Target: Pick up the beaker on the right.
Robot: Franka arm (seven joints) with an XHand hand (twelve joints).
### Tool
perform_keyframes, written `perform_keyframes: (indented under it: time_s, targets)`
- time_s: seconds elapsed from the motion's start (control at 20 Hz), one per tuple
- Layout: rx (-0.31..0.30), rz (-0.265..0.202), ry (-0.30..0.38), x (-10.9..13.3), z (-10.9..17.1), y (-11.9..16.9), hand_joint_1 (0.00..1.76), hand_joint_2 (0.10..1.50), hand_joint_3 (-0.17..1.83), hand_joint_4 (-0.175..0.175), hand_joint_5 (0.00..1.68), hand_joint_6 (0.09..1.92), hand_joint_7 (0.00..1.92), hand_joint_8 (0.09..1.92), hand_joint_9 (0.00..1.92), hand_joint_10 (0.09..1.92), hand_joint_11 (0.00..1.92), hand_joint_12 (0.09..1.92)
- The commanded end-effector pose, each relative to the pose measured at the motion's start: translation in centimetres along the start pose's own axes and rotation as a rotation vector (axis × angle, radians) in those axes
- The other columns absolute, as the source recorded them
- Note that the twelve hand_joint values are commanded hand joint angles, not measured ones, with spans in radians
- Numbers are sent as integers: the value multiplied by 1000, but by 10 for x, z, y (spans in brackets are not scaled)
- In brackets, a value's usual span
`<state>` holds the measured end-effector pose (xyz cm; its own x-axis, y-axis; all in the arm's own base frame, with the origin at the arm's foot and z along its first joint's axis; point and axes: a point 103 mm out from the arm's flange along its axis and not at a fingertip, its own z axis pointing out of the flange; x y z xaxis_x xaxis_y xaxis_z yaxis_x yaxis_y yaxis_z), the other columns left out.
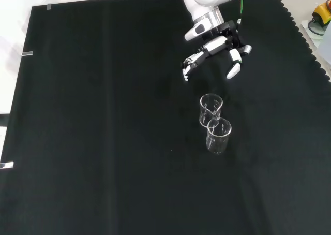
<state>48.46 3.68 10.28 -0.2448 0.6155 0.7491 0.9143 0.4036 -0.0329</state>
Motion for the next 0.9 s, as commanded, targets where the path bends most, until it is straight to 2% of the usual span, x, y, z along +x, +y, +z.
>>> perform_keyframes:
  time_s: [0.05,0.6,0.9]
  targets:
    - [1,-11,13,0,11,3,840,316,1086,-30,194,87,166,553,255,603,0,1144]
    - [2,-18,56,-2,32,7,833,316,1079,-30,202,87,174,558,255,603,0,1141]
    - [-9,-34,102,-2,39,6,832,318,1074,-31,234,87,193,565,269,608,0,1138]
